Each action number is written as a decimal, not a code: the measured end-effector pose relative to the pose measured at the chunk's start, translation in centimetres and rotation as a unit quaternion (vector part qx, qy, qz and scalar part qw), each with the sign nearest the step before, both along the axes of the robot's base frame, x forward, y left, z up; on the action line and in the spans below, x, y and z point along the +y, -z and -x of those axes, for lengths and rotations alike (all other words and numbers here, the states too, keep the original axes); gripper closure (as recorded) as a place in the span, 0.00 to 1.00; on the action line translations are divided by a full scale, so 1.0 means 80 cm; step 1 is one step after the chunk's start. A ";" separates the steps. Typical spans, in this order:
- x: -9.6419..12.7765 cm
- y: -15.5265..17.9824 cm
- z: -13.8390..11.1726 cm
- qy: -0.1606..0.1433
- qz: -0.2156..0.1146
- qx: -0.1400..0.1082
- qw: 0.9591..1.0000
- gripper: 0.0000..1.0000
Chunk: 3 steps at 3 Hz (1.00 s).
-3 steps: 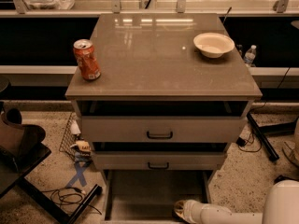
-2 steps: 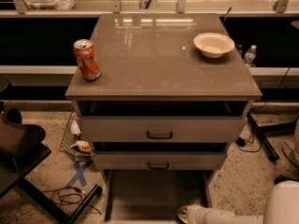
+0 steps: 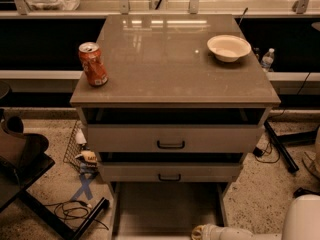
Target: Open bottom drawer
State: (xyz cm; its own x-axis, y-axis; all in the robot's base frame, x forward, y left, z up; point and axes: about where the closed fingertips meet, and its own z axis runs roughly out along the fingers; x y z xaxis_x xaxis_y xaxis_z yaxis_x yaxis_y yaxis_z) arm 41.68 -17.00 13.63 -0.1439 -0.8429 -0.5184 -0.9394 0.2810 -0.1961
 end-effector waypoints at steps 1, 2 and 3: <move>0.002 0.001 0.001 -0.001 -0.001 0.001 1.000 0.54; 0.003 0.002 0.002 -0.001 -0.002 0.002 1.000 0.31; 0.005 0.003 0.003 -0.002 -0.002 0.003 1.000 0.08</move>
Offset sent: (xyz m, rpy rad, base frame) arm -0.0007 0.0012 -0.0007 0.0013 0.0015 0.0011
